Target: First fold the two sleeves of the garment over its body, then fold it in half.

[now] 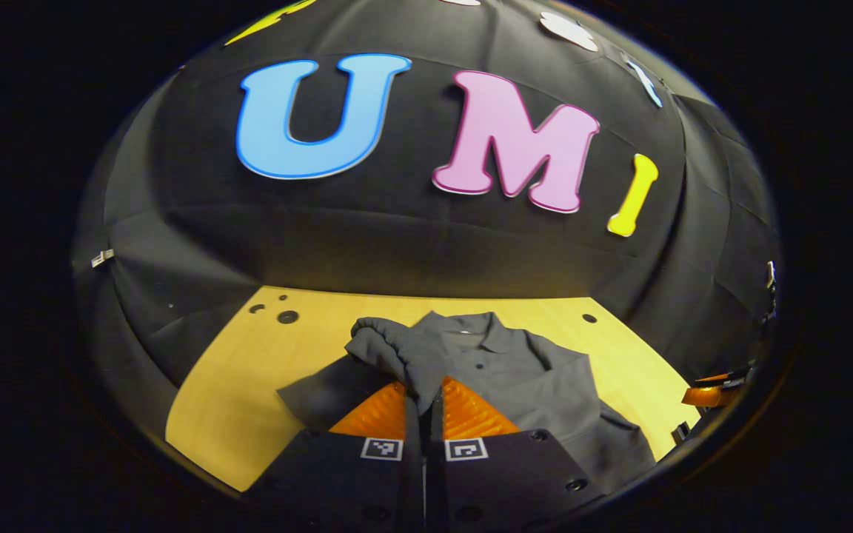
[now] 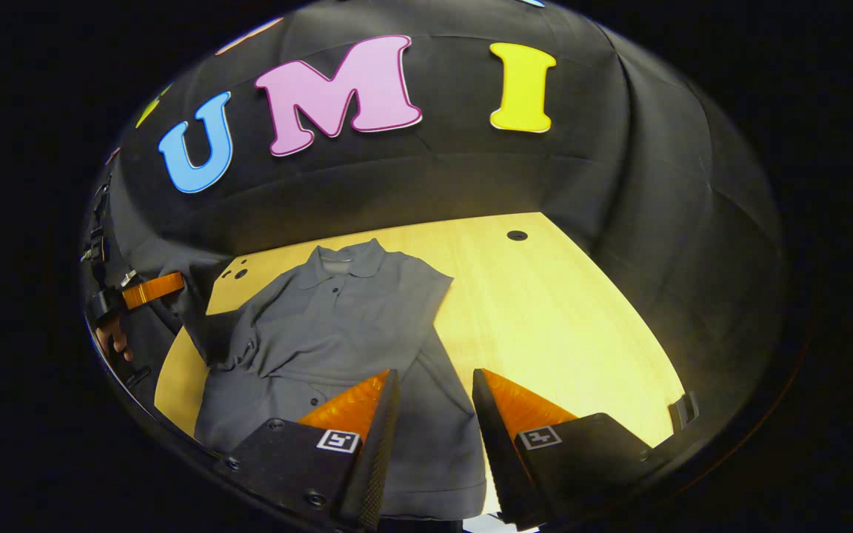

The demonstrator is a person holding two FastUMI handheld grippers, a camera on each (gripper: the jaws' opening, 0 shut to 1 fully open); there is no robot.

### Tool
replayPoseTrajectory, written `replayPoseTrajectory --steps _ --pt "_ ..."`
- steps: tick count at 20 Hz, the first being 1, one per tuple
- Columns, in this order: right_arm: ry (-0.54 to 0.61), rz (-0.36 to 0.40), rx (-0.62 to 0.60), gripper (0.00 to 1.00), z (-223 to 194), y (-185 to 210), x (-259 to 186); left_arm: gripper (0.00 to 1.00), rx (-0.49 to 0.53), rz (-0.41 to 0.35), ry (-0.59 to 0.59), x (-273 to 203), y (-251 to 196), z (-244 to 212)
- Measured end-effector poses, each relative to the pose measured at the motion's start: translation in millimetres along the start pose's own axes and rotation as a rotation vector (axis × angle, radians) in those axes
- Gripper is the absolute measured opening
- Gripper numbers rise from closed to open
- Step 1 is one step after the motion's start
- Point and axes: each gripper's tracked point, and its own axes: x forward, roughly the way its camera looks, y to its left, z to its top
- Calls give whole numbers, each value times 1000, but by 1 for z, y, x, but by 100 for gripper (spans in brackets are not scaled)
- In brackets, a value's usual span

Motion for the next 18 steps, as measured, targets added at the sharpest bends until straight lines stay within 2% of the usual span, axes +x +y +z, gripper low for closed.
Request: replayPoseTrajectory --steps 4,5,6,10,18 --pt "19 -18 18 63 -6 -34 3 7 10 -52 24 25 -54 -10" --pt "24 -22 22 63 -8 -42 5 4 14 -64 33 31 -66 -15" --pt "30 -26 26 63 -10 -49 6 7 18 -77 43 38 -79 -21" --pt "56 -32 44 63 -17 -76 14 7 60 -97 105 63 -118 -54" --pt "129 -26 46 63 -34 -102 34 8 133 -73 232 111 -145 -128"
